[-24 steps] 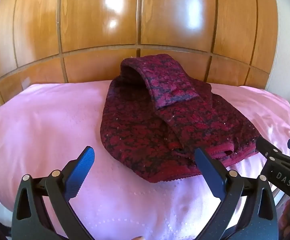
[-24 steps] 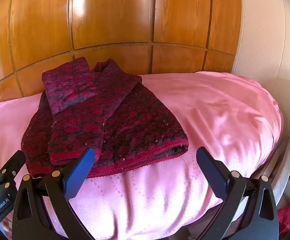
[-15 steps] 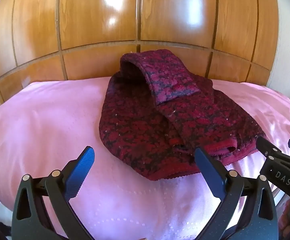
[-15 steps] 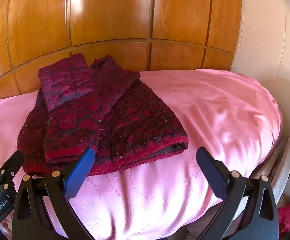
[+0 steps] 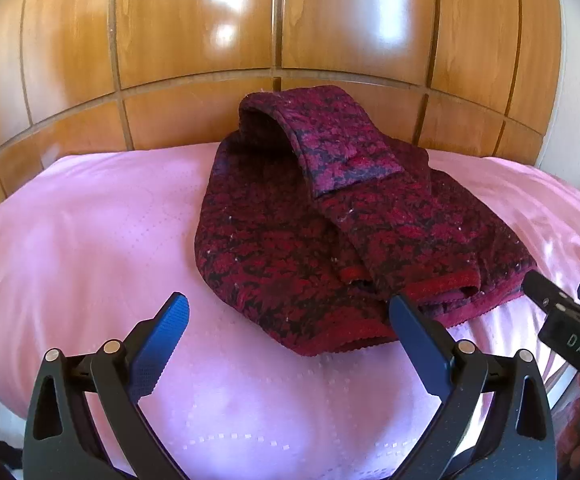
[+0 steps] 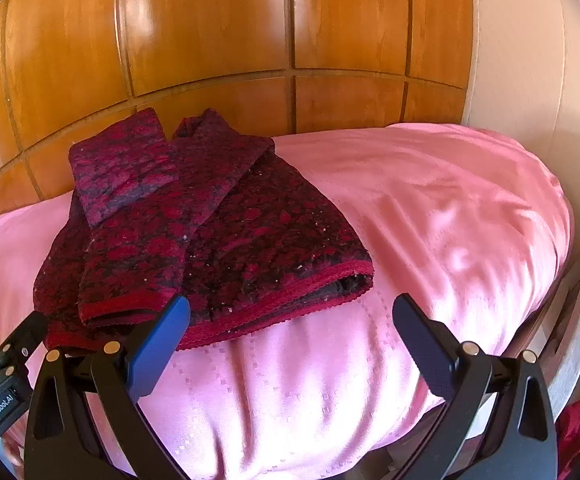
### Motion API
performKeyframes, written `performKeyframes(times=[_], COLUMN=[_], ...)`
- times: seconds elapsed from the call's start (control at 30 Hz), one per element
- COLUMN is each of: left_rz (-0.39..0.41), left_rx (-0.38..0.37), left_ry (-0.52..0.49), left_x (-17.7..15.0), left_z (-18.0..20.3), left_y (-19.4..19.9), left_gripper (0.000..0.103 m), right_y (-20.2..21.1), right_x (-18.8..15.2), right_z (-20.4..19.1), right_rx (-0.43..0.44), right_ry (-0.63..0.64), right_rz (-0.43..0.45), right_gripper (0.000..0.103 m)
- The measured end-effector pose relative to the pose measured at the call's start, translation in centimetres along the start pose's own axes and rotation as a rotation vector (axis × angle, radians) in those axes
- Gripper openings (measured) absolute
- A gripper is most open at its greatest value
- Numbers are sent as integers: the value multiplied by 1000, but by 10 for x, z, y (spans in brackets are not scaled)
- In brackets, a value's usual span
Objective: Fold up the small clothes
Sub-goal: 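Move both grippers toward the folded dark red sweater on the bed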
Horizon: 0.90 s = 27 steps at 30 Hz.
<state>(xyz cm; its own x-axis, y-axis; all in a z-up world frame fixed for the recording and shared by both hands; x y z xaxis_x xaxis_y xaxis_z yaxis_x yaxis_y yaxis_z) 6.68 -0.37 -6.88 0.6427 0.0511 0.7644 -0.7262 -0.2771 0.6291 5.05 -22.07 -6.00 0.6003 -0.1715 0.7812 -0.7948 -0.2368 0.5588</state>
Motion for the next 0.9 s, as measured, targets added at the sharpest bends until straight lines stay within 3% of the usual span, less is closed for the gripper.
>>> performKeyframes(times=[0.9], left_rz=[-16], left_rx=[-60], left_ry=[-49], left_x=[5], left_z=[18], left_y=[6], left_gripper=[99], right_y=[11], right_x=[14], right_z=[28], right_rx=[-31], right_ry=[-45], right_rz=[53], right_gripper=[101])
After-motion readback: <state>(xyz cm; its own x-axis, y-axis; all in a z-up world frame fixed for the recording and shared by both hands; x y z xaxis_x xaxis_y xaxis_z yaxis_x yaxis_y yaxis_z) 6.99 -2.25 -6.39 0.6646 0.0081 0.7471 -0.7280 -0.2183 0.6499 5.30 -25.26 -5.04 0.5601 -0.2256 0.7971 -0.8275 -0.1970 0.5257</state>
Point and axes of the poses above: each gripper's, at about its wrist camera, not at the fingertips, and y roughly against the way its jaws point, z to its right, x to its top, the point moved 8 cm from there along -y, roughly the way its jaws point, and after that the axes turned 15 degrees about x, right-handed, at the moved point
